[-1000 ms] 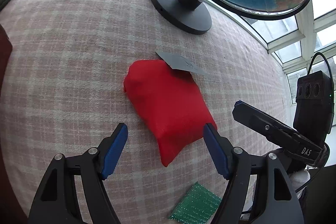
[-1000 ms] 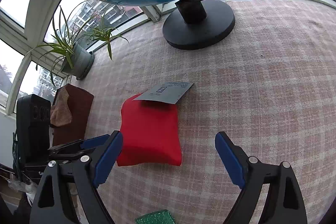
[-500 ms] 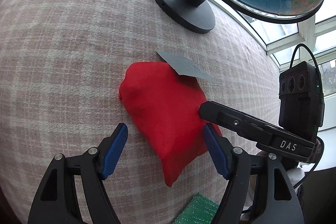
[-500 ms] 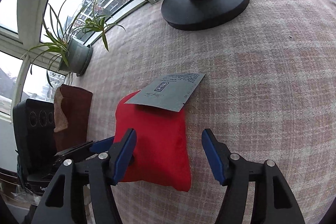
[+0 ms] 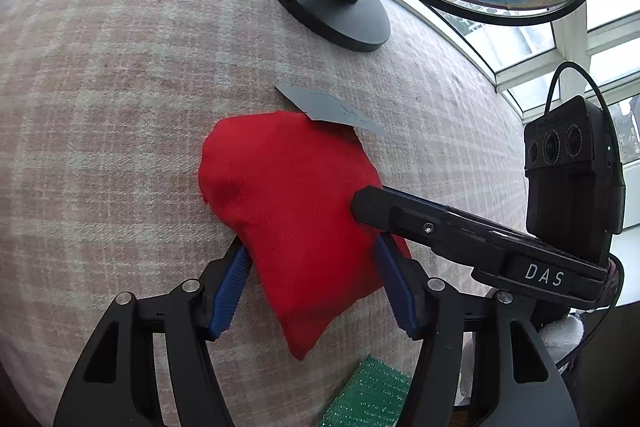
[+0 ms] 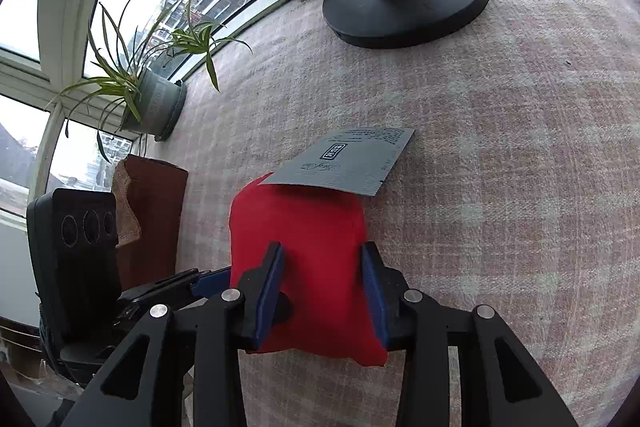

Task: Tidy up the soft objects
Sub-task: 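Lift the red cushion with both grippers and carry it over the box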

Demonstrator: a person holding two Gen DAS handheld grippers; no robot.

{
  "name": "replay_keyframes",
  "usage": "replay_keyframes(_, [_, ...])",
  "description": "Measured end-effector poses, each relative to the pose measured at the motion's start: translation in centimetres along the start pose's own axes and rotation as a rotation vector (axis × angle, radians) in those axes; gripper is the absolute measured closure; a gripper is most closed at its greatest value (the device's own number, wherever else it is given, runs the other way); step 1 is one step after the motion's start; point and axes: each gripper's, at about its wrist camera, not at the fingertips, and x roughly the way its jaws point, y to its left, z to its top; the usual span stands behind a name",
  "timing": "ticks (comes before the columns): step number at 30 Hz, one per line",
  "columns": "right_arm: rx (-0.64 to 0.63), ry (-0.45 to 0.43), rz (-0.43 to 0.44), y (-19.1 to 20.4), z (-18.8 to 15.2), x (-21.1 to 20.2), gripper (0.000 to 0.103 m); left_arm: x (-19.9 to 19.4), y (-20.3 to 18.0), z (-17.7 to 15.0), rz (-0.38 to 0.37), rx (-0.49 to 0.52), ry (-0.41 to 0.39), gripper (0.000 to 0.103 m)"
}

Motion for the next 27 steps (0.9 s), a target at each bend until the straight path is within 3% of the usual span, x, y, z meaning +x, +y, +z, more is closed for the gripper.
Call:
replay_keyframes(11, [-0.065, -0.048, 0.003, 5.2, -2.5, -3.5, 0.068, -6.5, -1.8, -2.8, 0.011, 0.059, -0.050, 0.042])
replay_keyframes(21, [-0.210, -0.103, 0.020, 14.3, -4.1, -6.3, 0.068, -14.9, -1.8, -4.5, 0.078, 0.113, -0.150, 0.042])
replay_keyframes(27, [-0.303, -0.111, 0.034, 20.5, -4.6, -6.3, 0.068, -19.5, -0.1, -5.8, 0.110, 0.097, -0.191, 0.042])
